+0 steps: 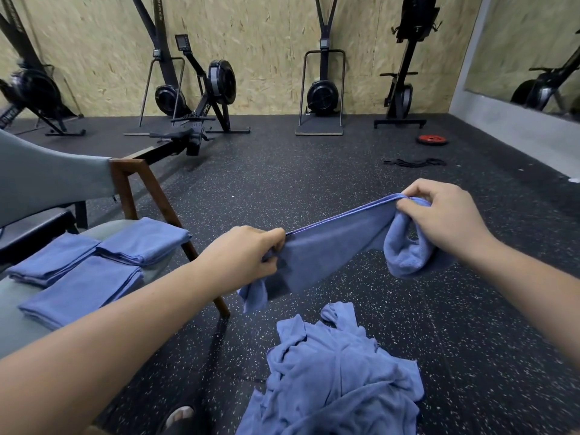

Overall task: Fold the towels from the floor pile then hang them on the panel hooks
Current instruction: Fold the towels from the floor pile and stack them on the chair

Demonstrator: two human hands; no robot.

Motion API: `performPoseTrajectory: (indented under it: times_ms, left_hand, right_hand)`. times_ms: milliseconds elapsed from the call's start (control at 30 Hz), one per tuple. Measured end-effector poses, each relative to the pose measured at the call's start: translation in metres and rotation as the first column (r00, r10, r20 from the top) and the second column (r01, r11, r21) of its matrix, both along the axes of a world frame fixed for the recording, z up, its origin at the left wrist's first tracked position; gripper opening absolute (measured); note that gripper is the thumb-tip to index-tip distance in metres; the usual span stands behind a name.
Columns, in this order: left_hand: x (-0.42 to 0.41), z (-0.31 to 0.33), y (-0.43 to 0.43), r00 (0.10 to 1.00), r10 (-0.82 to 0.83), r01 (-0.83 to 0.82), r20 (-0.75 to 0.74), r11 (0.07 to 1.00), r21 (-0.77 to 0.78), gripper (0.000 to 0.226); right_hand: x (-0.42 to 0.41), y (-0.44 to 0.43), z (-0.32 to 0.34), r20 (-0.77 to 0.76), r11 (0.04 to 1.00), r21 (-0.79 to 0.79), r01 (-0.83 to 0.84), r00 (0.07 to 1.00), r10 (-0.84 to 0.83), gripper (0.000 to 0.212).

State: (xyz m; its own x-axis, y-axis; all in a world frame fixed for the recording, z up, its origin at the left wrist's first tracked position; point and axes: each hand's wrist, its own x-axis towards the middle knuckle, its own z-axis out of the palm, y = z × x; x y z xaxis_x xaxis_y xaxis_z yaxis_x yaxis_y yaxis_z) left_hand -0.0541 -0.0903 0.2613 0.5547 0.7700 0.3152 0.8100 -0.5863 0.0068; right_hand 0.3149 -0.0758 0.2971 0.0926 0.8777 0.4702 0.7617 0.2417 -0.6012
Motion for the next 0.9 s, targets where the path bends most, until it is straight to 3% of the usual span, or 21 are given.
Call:
performPoseTrajectory:
  times_ms: [100,167,333,433,633,733,900]
  left_hand:
    - [-0.004,-0.001,0.003,0.999,0.005,-0.001,-0.038,0.993,0.118,0.017]
    - [-0.007,-0.001,0.005,0.998,0.058,-0.062,0.037,0.99,0.129,0.025]
    - [-0.021,0.004,0.009,0.877,0.281,-0.254,0.39,0.96,-0.12,0.038]
    - [-0.03,0.008,0.008,0.813,0.35,-0.219,0.465,0.925,-0.312,0.04]
    - [-0.035,0.017,0.003,0.662,0.43,-0.089,0.615,0.859,-0.504,0.011]
    - [-0.026,0.022,-0.006,0.585,0.461,0.04,0.667,0.805,-0.592,0.014]
    - [0.0,0.018,-0.016,0.571,0.525,0.108,0.63,0.713,-0.693,0.03]
  right_hand:
    - [-0.001,-0.001,0.001,0.0,1.0,-0.003,-0.004,1.0,0.004,0.007]
    - [0.001,0.0,0.002,-0.005,1.0,0.001,0.001,1.0,-0.001,0.007]
    - [0.004,0.002,0.0,-0.007,1.0,-0.015,0.005,1.0,-0.005,0.009]
    - [0.007,0.006,-0.004,-0.008,0.999,-0.042,0.022,1.0,-0.022,0.01]
    - [0.008,0.011,-0.014,-0.03,0.987,-0.155,0.039,0.999,-0.044,0.009]
    - [0.0,0.011,-0.021,-0.014,0.979,-0.201,-0.016,1.0,0.013,0.009]
    - [-0.024,0.003,-0.031,-0.019,0.969,-0.219,-0.118,0.993,0.117,0.013]
